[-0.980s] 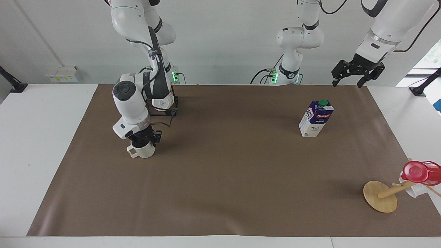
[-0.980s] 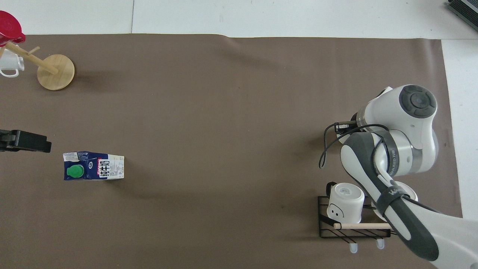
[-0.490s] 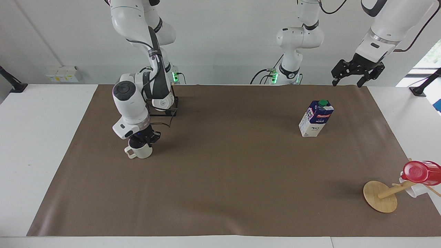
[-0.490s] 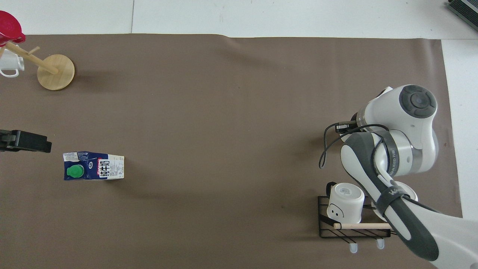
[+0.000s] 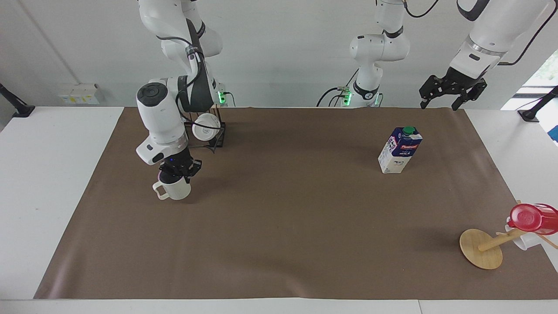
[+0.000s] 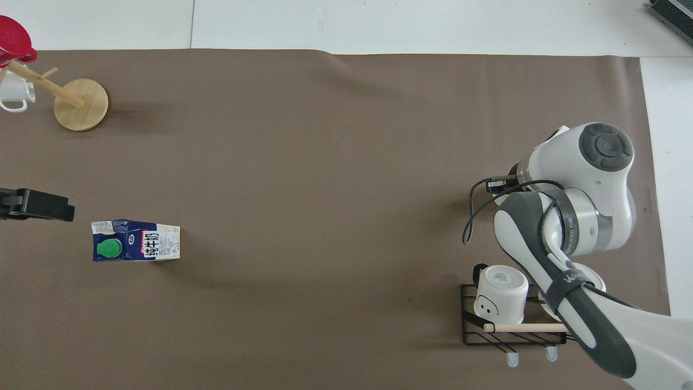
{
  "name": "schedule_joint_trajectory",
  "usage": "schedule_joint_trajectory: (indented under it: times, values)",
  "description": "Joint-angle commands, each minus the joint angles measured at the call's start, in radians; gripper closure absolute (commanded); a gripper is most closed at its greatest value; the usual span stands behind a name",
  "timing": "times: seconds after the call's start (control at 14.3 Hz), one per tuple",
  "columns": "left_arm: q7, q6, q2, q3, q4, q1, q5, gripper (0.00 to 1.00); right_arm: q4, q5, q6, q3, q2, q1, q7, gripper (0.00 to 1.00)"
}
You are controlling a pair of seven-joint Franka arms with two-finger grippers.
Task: Place cup and milk on table
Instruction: 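Reach the right gripper to the white mug and grasp its rim, then carry the white mug toward the table center while the left gripper grasps the carton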
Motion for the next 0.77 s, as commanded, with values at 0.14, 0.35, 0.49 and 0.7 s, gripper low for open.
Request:
schedule_joint_trajectory:
  times: [0.14,0.35,0.49,0.7]
  values:
    - [0.014,0.029,-0.026,0.002,-0.06,-0.004,-0.01,0.0,0.097,-0.003,-0.119,0.018,0.002,0.097,0.179,1.0]
    - [0.014,0.147,-0.11,0.001,-0.226,-0.02,-0.01,0.0,0.131,0.001,-0.154,0.02,0.008,0.184,0.312,1.0]
    - [0.014,0.163,-0.131,-0.001,-0.258,-0.026,-0.01,0.0,0.153,0.022,-0.165,0.02,0.01,0.234,0.382,1.0]
    - [0.022,0.216,-0.202,0.001,-0.35,-0.026,-0.01,0.0,0.154,0.039,-0.136,0.02,0.039,0.312,0.463,1.0]
